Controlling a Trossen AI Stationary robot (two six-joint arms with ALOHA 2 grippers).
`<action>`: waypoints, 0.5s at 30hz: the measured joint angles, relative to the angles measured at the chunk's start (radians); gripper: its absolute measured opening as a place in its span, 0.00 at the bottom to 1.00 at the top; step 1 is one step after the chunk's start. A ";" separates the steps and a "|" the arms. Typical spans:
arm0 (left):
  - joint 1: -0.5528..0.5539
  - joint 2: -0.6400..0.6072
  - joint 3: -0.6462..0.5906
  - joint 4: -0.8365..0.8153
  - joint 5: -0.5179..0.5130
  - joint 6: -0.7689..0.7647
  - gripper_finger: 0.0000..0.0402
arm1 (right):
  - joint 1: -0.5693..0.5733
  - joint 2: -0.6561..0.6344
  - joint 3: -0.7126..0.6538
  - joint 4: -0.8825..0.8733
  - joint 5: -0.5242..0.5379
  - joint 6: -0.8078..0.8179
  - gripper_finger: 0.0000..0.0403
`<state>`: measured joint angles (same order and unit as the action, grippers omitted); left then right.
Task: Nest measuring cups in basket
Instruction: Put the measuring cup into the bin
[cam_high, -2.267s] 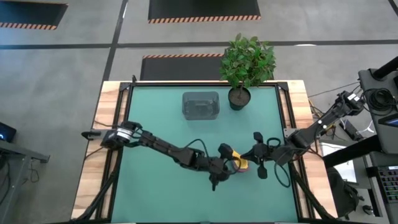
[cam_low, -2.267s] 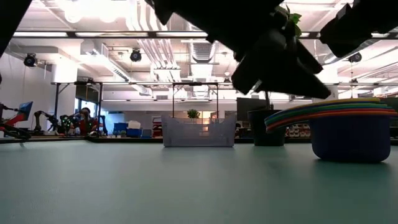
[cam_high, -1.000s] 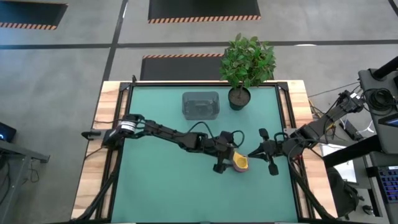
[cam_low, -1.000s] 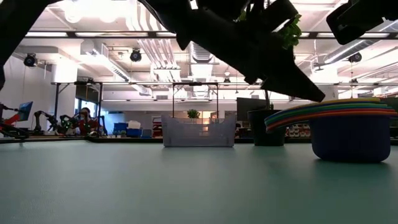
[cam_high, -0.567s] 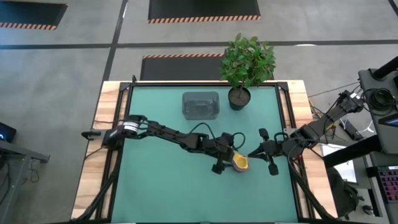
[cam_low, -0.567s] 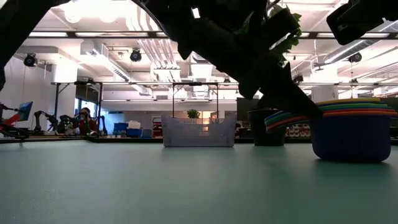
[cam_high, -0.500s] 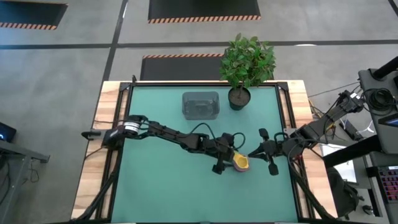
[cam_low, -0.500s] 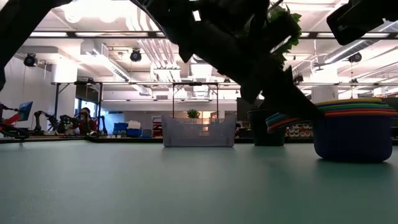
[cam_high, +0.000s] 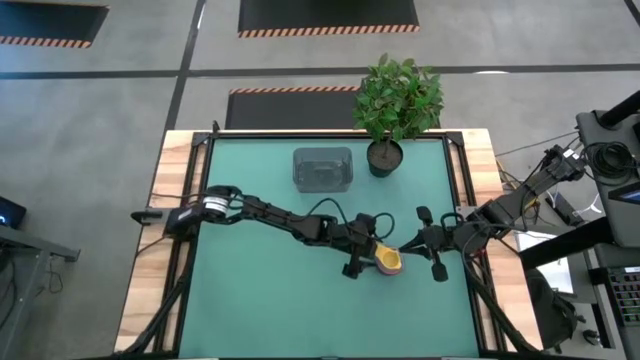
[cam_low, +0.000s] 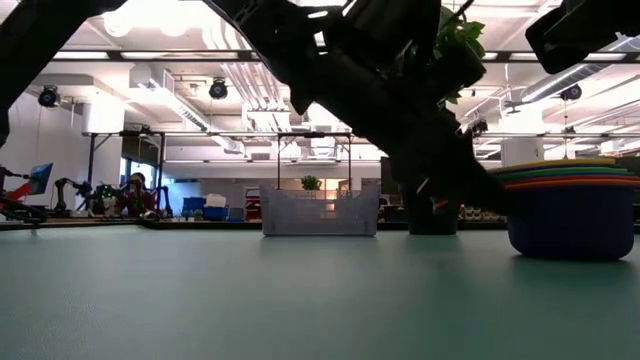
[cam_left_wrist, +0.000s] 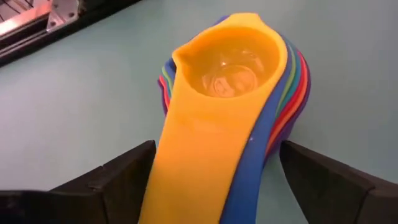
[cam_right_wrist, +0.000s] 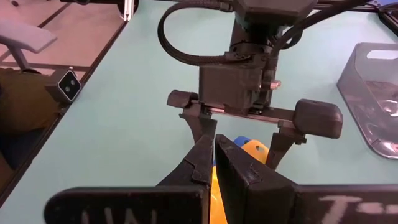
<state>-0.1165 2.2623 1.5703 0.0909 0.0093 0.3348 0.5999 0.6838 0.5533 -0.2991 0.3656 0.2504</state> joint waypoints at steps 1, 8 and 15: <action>0.000 0.002 0.000 -0.003 0.000 -0.003 0.79 | 0.000 0.000 0.000 0.000 0.000 0.000 0.02; 0.001 0.011 0.000 -0.002 0.000 -0.015 0.77 | 0.000 0.000 0.000 -0.003 0.000 0.003 0.02; 0.001 0.011 0.005 -0.003 0.000 -0.015 0.72 | 0.000 0.000 0.000 -0.003 0.000 0.005 0.02</action>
<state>-0.1158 2.2730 1.5749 0.0879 0.0092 0.3199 0.5997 0.6842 0.5533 -0.3023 0.3660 0.2552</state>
